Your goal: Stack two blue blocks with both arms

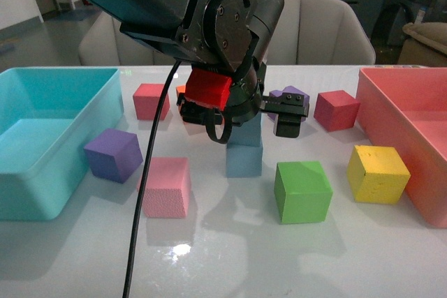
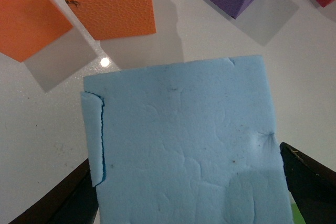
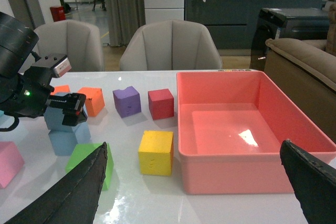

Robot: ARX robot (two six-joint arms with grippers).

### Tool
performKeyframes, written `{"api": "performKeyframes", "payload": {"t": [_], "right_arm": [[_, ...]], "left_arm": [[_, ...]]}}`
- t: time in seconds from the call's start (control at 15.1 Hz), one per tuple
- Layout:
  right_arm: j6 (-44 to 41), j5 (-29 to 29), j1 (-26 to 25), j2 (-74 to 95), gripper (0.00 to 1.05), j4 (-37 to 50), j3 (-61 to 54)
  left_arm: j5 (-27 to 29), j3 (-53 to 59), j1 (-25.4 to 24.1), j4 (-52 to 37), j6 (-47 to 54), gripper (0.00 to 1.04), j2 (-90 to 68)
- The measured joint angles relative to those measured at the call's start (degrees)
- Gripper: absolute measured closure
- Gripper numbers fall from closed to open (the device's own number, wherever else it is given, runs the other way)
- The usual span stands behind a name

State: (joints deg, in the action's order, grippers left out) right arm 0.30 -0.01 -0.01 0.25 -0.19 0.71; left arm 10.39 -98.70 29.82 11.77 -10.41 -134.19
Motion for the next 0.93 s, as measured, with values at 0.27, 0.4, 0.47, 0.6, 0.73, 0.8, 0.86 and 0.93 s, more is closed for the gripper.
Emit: {"api": "performKeyframes", "payload": {"t": [0.27,0.4,0.47,0.6,0.73,0.8,0.86,0.93], "right_arm": [[0.00,0.00,0.00,0.00,0.06,0.00,0.00],[0.00,-0.02,0.00,0.00,0.06,0.02,0.00],[0.02,0.00,0.00,0.00,0.06,0.00,0.00],[0.02,0.00,0.00,0.00,0.06,0.00,0.00],[0.02,0.00,0.00,0.00,0.06,0.00,0.00],[0.00,0.00,0.00,0.00,0.06,0.00,0.00],[0.00,-0.02,0.00,0.00,0.06,0.00,0.00],[0.02,0.00,0.00,0.00,0.06,-0.02,0.00]], "left_arm": [[0.55,1.31,-0.24,-2.21,1.44,0.07,3.82],[0.55,3.02,-0.24,-4.63,1.84,0.07,8.81],[0.22,5.20,-0.09,-6.49,1.92,0.07,11.72],[-0.26,12.85,0.85,-13.31,3.56,0.07,18.78],[-0.35,22.47,1.68,-19.69,5.44,0.07,28.24],[3.23,27.69,2.19,-27.78,6.99,0.11,32.41],[12.11,36.98,1.44,-40.57,8.41,0.23,38.80],[15.28,47.50,-1.66,-47.91,9.20,0.36,46.88]]}}
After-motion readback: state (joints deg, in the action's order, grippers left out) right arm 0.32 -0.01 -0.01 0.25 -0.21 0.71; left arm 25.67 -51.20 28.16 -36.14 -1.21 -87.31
